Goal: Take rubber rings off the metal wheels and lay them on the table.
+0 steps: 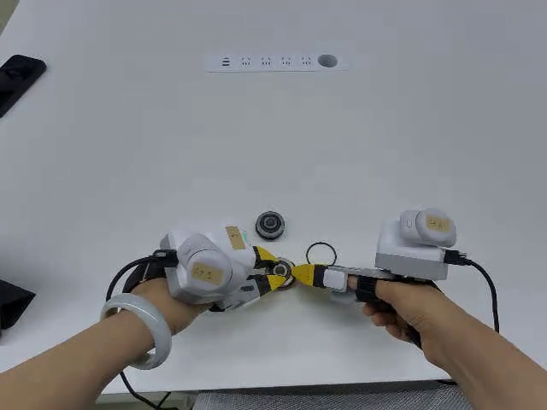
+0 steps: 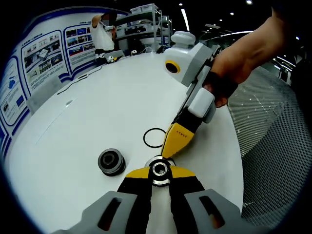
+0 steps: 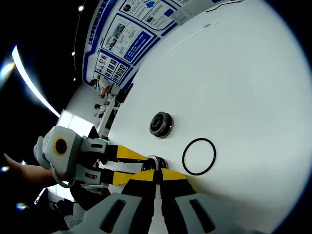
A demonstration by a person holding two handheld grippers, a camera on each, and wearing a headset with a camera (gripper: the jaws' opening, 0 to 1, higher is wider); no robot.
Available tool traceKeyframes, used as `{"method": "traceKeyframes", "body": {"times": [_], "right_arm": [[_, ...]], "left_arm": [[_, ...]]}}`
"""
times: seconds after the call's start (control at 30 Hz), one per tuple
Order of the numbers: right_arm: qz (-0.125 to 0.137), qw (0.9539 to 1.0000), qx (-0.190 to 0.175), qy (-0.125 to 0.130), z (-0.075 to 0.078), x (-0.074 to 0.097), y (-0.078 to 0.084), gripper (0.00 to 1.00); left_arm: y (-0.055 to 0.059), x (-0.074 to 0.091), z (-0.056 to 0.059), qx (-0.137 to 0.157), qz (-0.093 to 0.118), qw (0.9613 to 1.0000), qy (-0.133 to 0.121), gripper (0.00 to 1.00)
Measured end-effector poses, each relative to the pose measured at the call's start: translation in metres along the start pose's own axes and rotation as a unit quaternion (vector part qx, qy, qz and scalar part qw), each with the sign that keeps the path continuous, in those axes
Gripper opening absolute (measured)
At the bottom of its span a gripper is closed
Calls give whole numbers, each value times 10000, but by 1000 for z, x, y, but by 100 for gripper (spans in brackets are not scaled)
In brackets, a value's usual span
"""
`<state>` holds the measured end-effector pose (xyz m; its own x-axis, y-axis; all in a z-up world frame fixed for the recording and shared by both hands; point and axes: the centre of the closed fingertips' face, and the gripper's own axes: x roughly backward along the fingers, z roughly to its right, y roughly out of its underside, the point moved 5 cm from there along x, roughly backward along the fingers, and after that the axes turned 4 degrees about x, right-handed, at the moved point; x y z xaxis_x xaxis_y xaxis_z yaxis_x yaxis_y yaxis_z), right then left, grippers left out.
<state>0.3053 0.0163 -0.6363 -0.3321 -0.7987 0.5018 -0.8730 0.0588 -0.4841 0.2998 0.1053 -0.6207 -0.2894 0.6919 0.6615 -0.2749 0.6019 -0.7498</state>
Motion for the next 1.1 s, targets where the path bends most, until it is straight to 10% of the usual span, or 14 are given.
{"method": "traceKeyframes", "body": {"times": [1.1], "right_arm": [[56, 9999, 151, -47, -8, -1, -3, 2]], "left_arm": [[0, 0, 0, -20, -7, 10000, -3, 13]]}}
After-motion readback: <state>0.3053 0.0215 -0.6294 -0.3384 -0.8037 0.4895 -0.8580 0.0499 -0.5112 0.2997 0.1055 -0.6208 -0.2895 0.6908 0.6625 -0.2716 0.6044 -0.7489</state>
